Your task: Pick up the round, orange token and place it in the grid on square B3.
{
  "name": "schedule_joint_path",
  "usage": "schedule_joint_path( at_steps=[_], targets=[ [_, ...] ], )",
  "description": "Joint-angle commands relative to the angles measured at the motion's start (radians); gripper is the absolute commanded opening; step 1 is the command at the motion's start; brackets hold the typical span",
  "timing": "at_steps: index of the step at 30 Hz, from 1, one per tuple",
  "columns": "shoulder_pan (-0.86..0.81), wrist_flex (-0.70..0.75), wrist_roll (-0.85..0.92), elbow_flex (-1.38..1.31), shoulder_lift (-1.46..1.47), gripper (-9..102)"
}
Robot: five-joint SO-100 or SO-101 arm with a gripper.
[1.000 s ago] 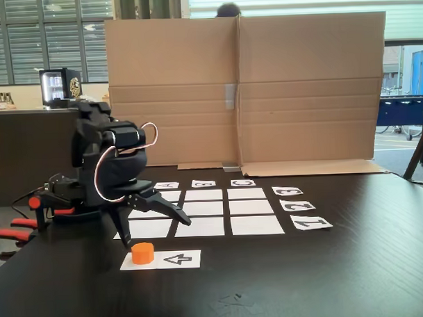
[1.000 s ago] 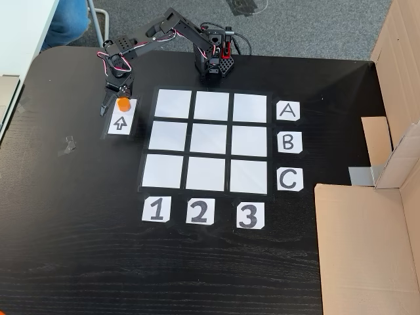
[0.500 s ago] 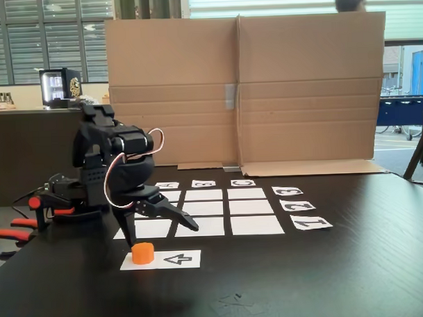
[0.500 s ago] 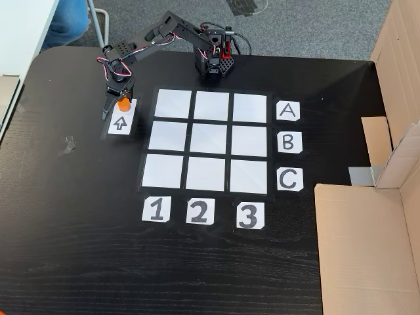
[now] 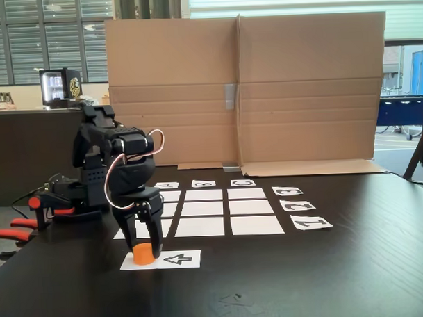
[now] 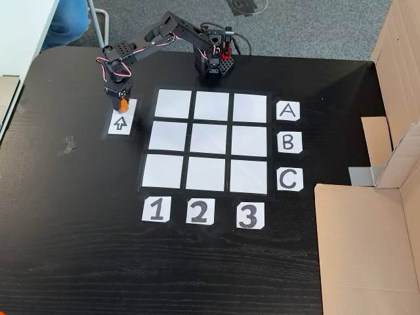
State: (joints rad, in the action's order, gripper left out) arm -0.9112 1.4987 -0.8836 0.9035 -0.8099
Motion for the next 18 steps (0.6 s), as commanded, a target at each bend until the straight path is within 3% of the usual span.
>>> schedule_joint_path(
  at_steps=[1, 10, 18],
  targets=[
    [0.011, -0.043, 0.002, -0.049, -0.086, -1],
    [0.063, -0.025, -0.055, 0.037, -0.393, -1],
    [0.314, -0.017, -0.167, 0.221, -0.776, -1]
  ],
)
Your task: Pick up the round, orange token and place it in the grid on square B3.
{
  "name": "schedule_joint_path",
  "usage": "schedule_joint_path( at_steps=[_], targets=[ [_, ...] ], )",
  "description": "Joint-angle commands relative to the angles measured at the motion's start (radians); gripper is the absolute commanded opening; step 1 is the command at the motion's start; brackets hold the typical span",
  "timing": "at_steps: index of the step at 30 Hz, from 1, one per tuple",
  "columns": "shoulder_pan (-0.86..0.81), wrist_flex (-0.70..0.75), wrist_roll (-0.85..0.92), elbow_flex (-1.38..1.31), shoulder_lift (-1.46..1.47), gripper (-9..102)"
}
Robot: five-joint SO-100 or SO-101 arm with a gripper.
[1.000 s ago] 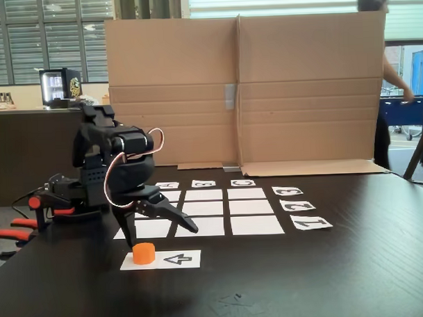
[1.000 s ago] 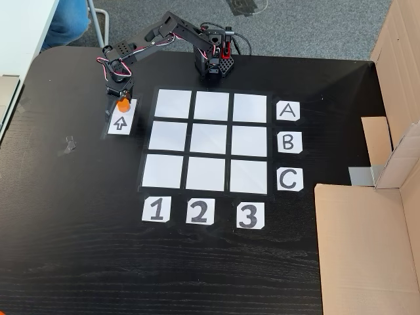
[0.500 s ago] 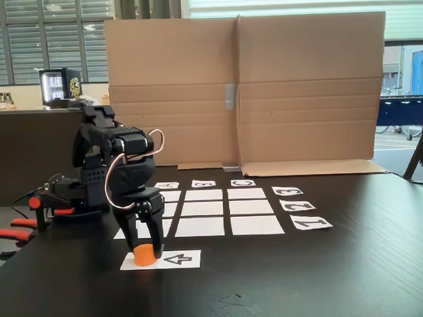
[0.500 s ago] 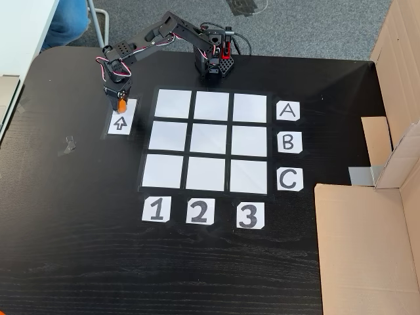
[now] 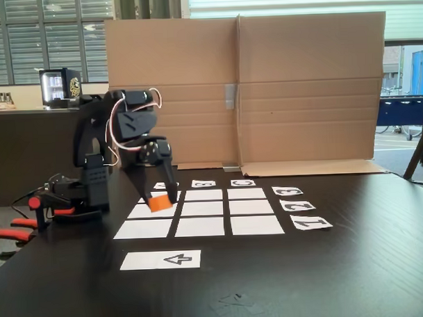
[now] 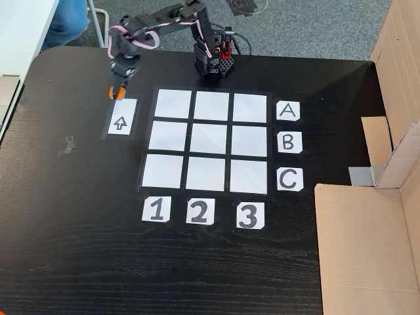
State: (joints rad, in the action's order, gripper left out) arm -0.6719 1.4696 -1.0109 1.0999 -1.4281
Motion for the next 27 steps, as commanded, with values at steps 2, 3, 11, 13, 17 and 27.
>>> schedule_joint_path(
  at_steps=[2, 3, 11, 13, 17, 27],
  targets=[
    [0.172, 0.031, -0.066, 0.049, -0.235, -1],
    [0.232, 0.052, -0.077, 0.055, -0.265, -1],
    [0.721, 0.081, -0.273, 0.123, -0.434, -1],
    [0.818, 0.081, -0.316, 0.124, -0.437, -1],
    [0.979, 0.083, -0.400, 0.147, -0.414, -1],
    [1.112, -0.029, -0.515, 0.393, -0.308, -1]
  ],
)
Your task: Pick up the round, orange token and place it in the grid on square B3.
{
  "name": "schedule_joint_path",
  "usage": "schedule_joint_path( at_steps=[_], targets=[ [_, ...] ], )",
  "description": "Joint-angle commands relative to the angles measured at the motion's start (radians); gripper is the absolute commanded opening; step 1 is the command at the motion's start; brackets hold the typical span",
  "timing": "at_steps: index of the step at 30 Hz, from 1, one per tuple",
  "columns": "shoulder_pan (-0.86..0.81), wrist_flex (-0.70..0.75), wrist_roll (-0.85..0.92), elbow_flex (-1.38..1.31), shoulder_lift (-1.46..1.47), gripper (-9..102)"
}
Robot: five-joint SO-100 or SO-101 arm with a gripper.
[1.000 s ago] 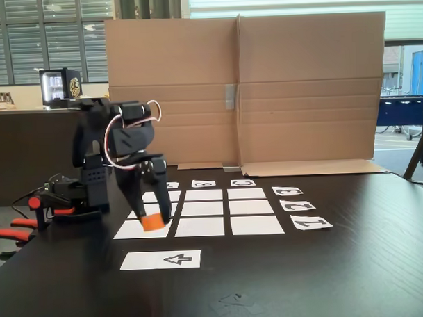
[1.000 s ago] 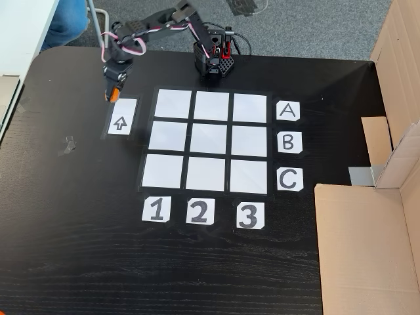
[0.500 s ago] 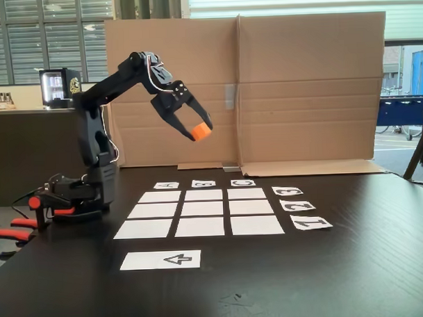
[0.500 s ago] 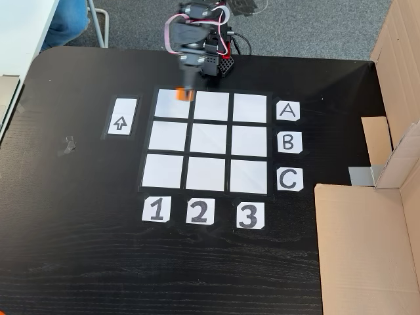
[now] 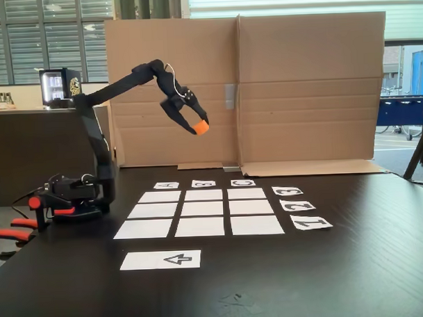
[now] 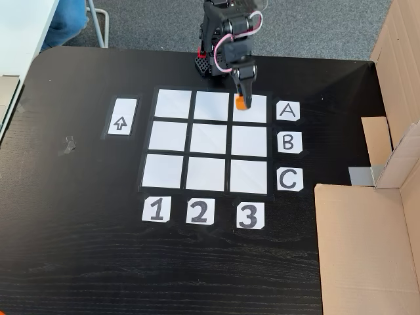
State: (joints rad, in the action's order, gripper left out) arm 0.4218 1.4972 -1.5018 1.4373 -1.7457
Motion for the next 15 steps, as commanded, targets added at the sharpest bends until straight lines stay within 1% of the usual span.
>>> schedule_joint_path(
  at_steps=[1, 5, 8, 15],
  targets=[
    [0.021, -0.084, -0.029, 0.095, 0.015, -1],
    [0.028, -0.195, -0.044, 0.219, 0.052, -1],
    [0.031, -0.256, -0.063, 0.265, 0.092, -1],
    [0.077, -0.336, -0.130, 0.291, 0.222, -1]
  ],
)
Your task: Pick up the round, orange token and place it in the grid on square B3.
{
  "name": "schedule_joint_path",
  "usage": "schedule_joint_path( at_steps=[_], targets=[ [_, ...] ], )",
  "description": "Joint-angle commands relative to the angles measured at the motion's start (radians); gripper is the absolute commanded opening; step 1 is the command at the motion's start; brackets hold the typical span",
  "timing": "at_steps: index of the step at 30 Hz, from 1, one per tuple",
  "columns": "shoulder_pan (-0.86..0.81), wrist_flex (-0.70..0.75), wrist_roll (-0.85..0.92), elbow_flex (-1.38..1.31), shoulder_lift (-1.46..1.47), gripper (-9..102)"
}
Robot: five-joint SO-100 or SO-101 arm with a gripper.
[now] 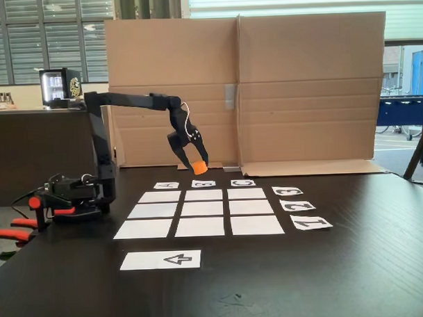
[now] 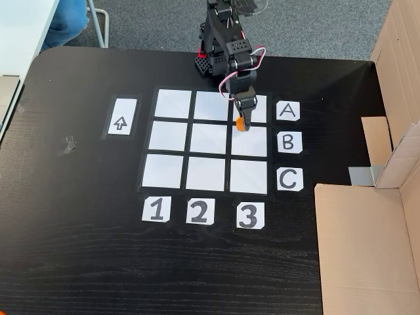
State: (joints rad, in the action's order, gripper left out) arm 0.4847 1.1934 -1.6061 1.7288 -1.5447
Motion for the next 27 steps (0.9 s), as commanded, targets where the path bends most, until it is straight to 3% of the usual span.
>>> schedule_joint_path(
  at_steps=[1, 22, 25, 27],
  targets=[
    [0.023, -0.048, -0.032, 0.006, 0.035, -1],
    [0.049, -0.155, -0.087, 0.038, 0.147, -1],
    [0.043, -0.144, -0.089, 0.043, 0.146, 19],
    [0.041, -0.141, -0.089, 0.058, 0.140, 40]
  ],
)
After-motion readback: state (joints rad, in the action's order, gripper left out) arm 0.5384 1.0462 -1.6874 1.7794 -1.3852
